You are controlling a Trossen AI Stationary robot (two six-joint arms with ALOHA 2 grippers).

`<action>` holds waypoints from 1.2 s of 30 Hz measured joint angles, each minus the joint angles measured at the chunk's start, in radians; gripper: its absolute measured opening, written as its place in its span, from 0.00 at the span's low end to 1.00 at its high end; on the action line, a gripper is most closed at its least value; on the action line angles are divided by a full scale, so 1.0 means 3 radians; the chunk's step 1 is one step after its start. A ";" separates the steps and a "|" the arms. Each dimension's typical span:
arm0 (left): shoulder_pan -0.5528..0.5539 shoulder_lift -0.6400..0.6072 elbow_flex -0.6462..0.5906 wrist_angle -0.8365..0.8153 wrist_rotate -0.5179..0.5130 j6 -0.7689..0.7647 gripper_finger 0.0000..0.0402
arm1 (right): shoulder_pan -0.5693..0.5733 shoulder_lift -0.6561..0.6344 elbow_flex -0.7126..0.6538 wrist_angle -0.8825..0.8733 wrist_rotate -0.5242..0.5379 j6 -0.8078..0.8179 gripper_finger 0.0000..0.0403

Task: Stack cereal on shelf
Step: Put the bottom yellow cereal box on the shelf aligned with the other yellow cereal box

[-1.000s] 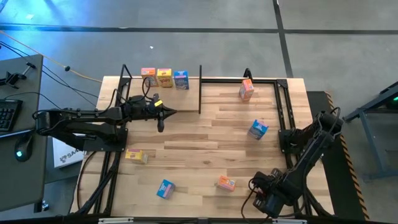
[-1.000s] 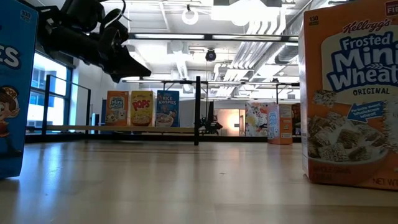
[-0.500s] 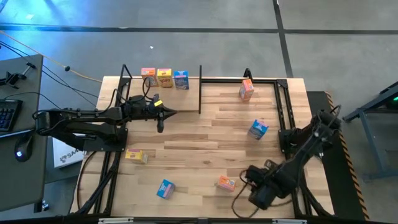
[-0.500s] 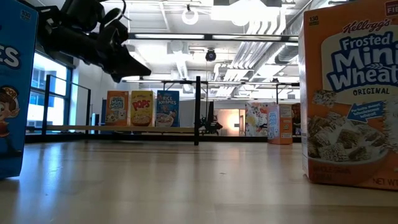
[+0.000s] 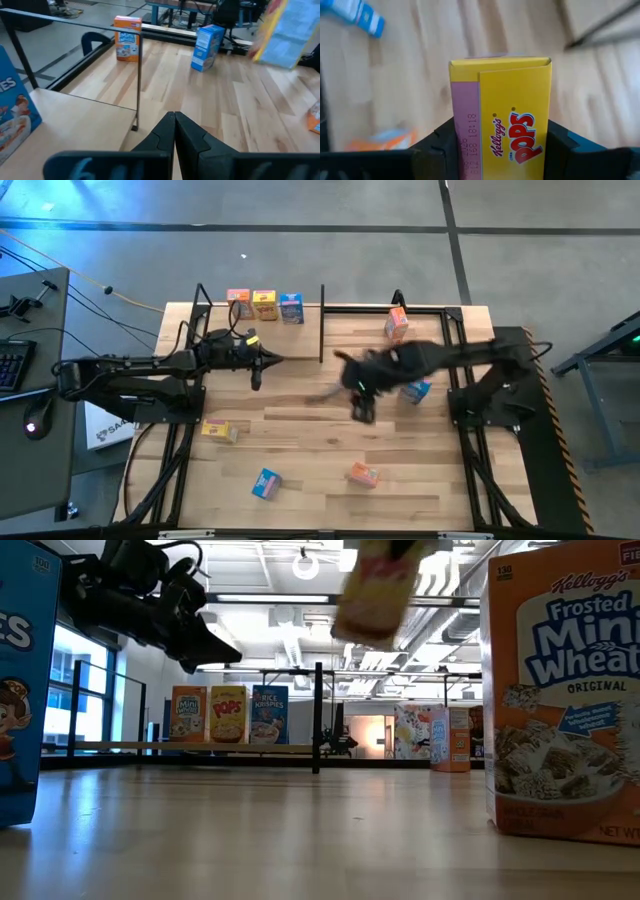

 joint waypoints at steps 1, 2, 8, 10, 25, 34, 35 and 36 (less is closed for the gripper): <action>0.0013 0.0000 0.0000 0.0001 0.0002 0.0006 0.00 | -0.0129 0.0066 -0.0001 0.0126 -0.0074 -0.0209 0.43; 0.0029 0.0000 0.0000 -0.0001 0.0010 0.0026 0.00 | -0.0232 0.0139 -0.0005 0.0246 -0.0152 -0.0387 0.43; 0.0122 -0.0025 0.0000 -0.0094 0.0030 0.0062 0.00 | -0.0593 0.0647 -0.0009 0.0776 -0.0520 -0.1112 0.43; 0.0154 -0.0055 0.0000 -0.0171 0.0030 0.0061 0.00 | -0.0649 0.0798 -0.0009 0.0944 -0.0605 -0.1249 0.43; 0.0170 -0.0404 0.0000 -0.0667 -0.0014 0.0055 0.00 | -0.0787 0.1331 -0.0013 0.1878 -0.0767 -0.1510 0.43; 0.0167 -0.0432 0.0000 -0.0705 -0.0017 0.0052 0.00 | -0.0787 0.1459 -0.0011 0.2188 -0.0766 -0.1477 0.49; 0.0167 -0.0430 0.0000 -0.0706 -0.0017 0.0053 0.00 | -0.0787 0.1483 -0.0011 0.2227 -0.0766 -0.1470 0.52; 0.0167 -0.0430 0.0000 -0.0711 -0.0017 0.0055 0.00 | -0.0787 0.1508 -0.0011 0.2253 -0.0765 -0.1428 0.54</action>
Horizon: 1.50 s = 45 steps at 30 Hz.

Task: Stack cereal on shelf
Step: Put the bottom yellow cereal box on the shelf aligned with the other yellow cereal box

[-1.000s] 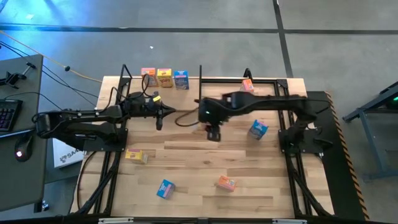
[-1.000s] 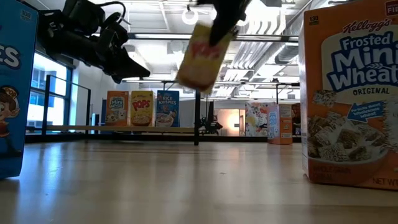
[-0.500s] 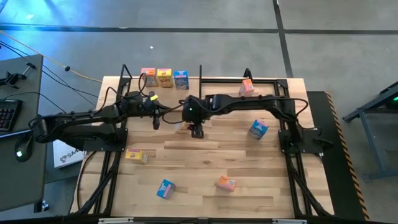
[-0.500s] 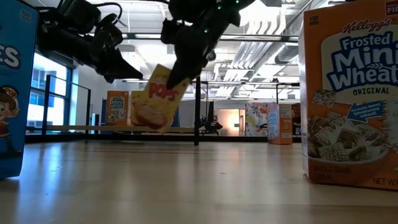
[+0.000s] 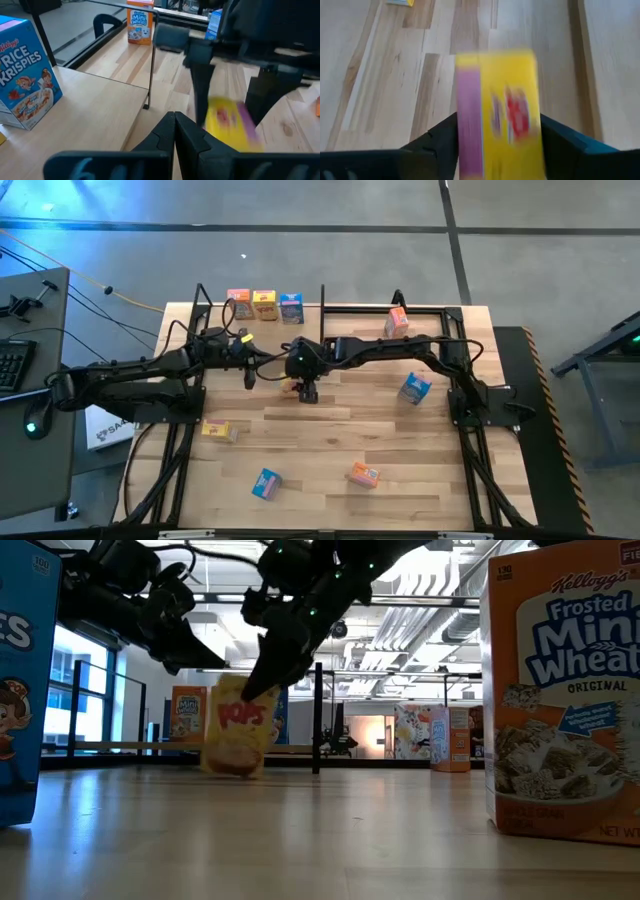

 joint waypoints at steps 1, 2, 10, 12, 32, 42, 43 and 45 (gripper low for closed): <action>0.0000 0.0000 0.0000 -0.0001 0.0000 0.0000 0.00 | 0.0000 0.0022 0.0000 0.0014 -0.0001 0.0014 0.56; 0.0000 0.0000 0.0000 -0.0002 0.0000 0.0000 0.00 | 0.0000 0.0039 0.0000 0.0044 0.0001 0.0031 0.58; -0.0038 0.0001 0.0000 -0.0050 -0.0004 -0.0070 0.00 | 0.0035 -0.0088 0.0065 0.0172 0.0176 -0.0095 0.64; -0.0047 0.0001 0.0000 -0.0049 0.0000 -0.0163 0.00 | 0.0060 -0.0187 0.0174 -0.0044 0.0184 -0.0181 0.64; -0.0440 0.0068 0.0473 -0.0585 -0.0046 -0.0406 0.11 | 0.0208 -0.1902 -0.2368 0.1567 -0.0132 0.0115 0.04; -0.0778 0.0851 0.1719 -0.2341 -0.0214 -0.0456 0.51 | 0.0393 -0.2622 -0.3499 0.2872 0.0436 0.0331 0.09; -0.0798 0.0938 0.1844 -0.2467 -0.0214 -0.0461 0.55 | 0.0406 -0.2657 -0.3560 0.2943 0.0455 0.0332 0.09; -0.0831 0.1107 0.2062 -0.2710 -0.0257 -0.0467 0.61 | 0.0430 -0.2692 -0.3661 0.3025 0.0467 0.0332 0.08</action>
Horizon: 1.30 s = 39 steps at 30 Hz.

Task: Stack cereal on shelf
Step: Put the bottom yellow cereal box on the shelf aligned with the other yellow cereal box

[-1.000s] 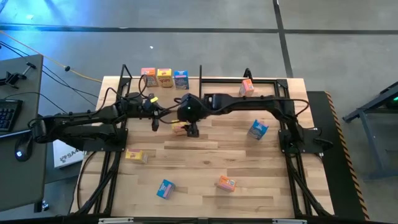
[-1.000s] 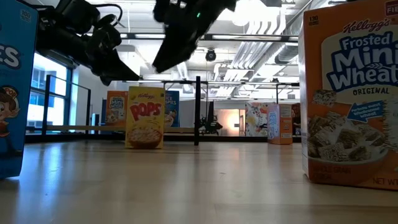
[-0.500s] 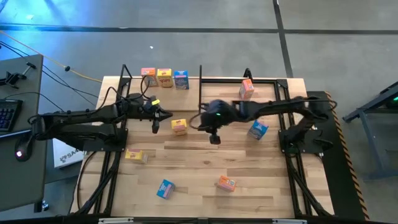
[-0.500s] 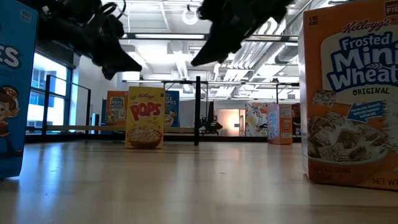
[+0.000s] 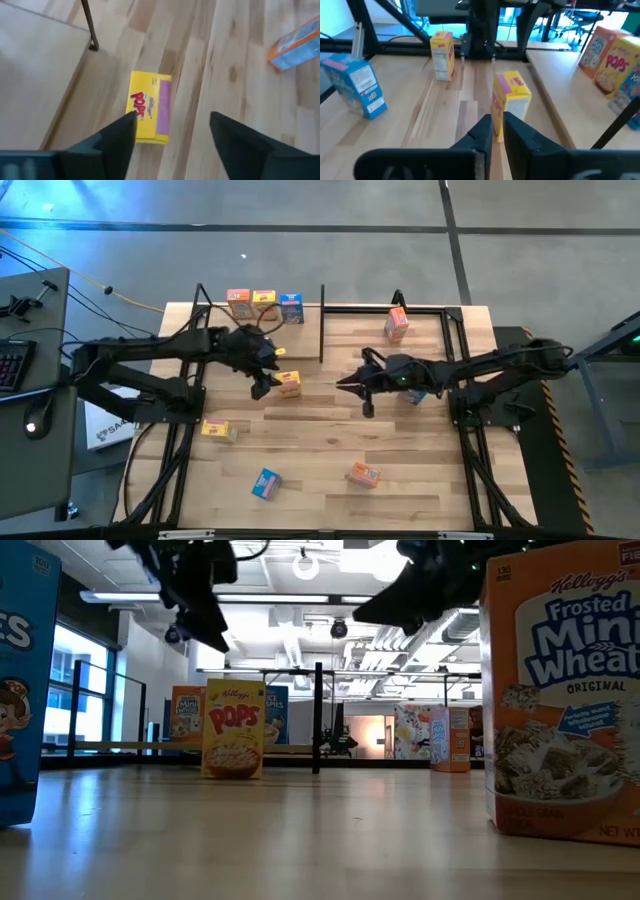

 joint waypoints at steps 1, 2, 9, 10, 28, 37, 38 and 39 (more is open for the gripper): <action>-0.0011 0.0084 0.0087 -0.0094 -0.0031 0.0000 0.64 | 0.0011 -0.0004 -0.0028 0.0003 0.0002 0.0000 0.08; -0.0018 0.0170 0.0164 -0.0201 -0.0078 0.0000 0.67 | 0.0024 -0.0006 -0.0048 0.0004 0.0005 0.0001 0.07; -0.0017 0.0702 0.0464 -0.0476 -0.0180 0.0131 0.75 | 0.0082 -0.0006 -0.0057 -0.0017 0.0097 -0.0024 0.07; -0.0017 0.0753 0.0488 -0.0465 -0.0177 0.0143 0.75 | 0.0083 -0.0006 -0.0057 -0.0030 0.0097 -0.0029 0.07; -0.0012 0.1093 0.0511 -0.0483 -0.0376 0.0528 0.71 | 0.0083 -0.0005 -0.0058 0.0005 0.0049 0.0085 0.07; -0.0009 0.1093 0.0511 -0.0498 -0.0294 0.0705 0.54 | 0.0083 -0.0005 -0.0058 -0.0006 0.0006 0.0098 0.07; -0.0008 0.1093 0.0511 -0.0501 -0.0293 0.0741 0.52 | 0.0083 -0.0005 -0.0058 -0.0013 0.0006 0.0098 0.07; -0.0008 0.1093 0.0511 -0.0504 -0.0291 0.0767 0.50 | 0.0083 -0.0005 -0.0058 -0.0022 0.0006 0.0099 0.07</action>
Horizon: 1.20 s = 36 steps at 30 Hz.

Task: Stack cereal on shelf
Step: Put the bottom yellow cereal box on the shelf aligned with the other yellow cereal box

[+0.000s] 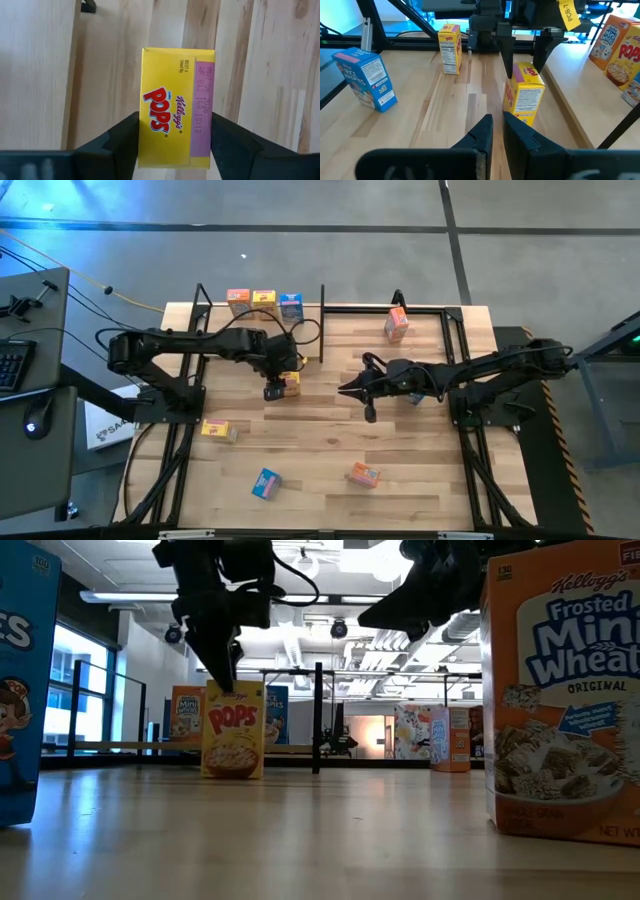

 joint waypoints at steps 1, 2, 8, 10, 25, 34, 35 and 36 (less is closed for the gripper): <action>0.0001 0.0000 0.0000 -0.0001 0.0000 0.0027 0.48 | 0.0000 0.0000 0.0000 -0.0005 0.0000 -0.0001 0.07; 0.0007 -0.0001 0.0000 -0.0002 0.0001 0.0057 0.47 | 0.0000 0.0000 0.0000 -0.0006 0.0000 -0.0005 0.07; 0.0091 -0.0130 0.0057 -0.0204 0.0000 0.0330 0.43 | 0.0000 0.0001 0.0000 -0.0013 0.0000 -0.0013 0.07; 0.0141 -0.0184 0.0176 -0.0398 0.0001 0.0478 0.42 | 0.0000 0.0001 0.0000 -0.0015 0.0000 -0.0013 0.07; 0.1232 -0.0202 0.0870 -0.0955 -0.0322 0.1372 0.42 | 0.0000 0.0001 0.0000 -0.0028 -0.0090 -0.0013 0.07; 0.1614 -0.0196 0.0868 -0.0883 -0.0281 0.1593 0.42 | 0.0000 0.0001 0.0000 -0.0034 -0.0099 -0.0013 0.07; 0.1626 -0.0196 0.0868 -0.0883 -0.0279 0.1589 0.42 | 0.0000 0.0001 0.0000 -0.0034 -0.0099 -0.0013 0.07; 0.1636 -0.0196 0.0868 -0.0882 -0.0278 0.1553 0.42 | 0.0000 0.0001 0.0000 -0.0034 -0.0099 -0.0013 0.07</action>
